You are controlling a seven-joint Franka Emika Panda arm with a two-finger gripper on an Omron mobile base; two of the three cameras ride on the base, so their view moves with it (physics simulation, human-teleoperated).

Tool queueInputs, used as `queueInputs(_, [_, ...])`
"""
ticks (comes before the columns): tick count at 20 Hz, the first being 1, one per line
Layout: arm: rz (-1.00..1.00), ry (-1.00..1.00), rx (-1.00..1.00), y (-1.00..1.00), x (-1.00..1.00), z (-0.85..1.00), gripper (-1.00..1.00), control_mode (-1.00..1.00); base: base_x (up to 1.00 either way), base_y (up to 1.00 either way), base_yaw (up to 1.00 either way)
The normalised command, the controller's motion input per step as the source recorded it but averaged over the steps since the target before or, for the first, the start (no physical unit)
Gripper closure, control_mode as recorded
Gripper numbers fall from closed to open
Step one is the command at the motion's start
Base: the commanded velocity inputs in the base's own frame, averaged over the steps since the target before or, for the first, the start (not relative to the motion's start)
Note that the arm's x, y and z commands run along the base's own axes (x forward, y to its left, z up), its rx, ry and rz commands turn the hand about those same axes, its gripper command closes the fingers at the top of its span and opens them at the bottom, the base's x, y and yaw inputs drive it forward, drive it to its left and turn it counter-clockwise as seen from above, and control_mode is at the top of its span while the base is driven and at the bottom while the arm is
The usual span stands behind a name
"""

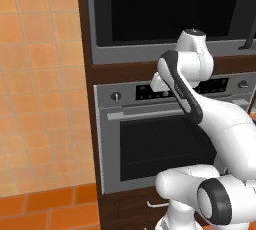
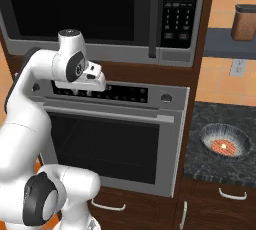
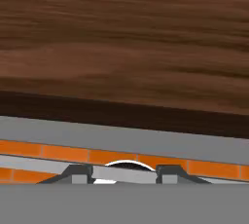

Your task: Open the microwave, place the bowl with waffle inside the microwave, then close the microwave door and turn it on.

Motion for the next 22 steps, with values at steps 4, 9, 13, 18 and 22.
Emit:
queueInputs(4, [-0.08,-0.4,0.0,-0.1,-0.66,0.22,-1.0,-1.0,0.0,0.0,0.0])
queueInputs(9, [-0.09,-0.97,0.0,-0.23,-0.98,0.48,-1.0,-1.0,0.0,0.0,0.0])
queueInputs(13, [-0.1,-0.8,0.0,-0.43,-0.89,0.41,-1.0,-1.0,0.0,0.0,0.0])
queueInputs(18, [-0.08,-0.03,0.0,-0.43,0.01,0.04,-1.0,-1.0,0.0,0.0,0.0])
queueInputs(22, [-0.03,-0.13,0.0,-0.76,-0.17,0.61,-1.0,-1.0,0.0,0.0,0.0])
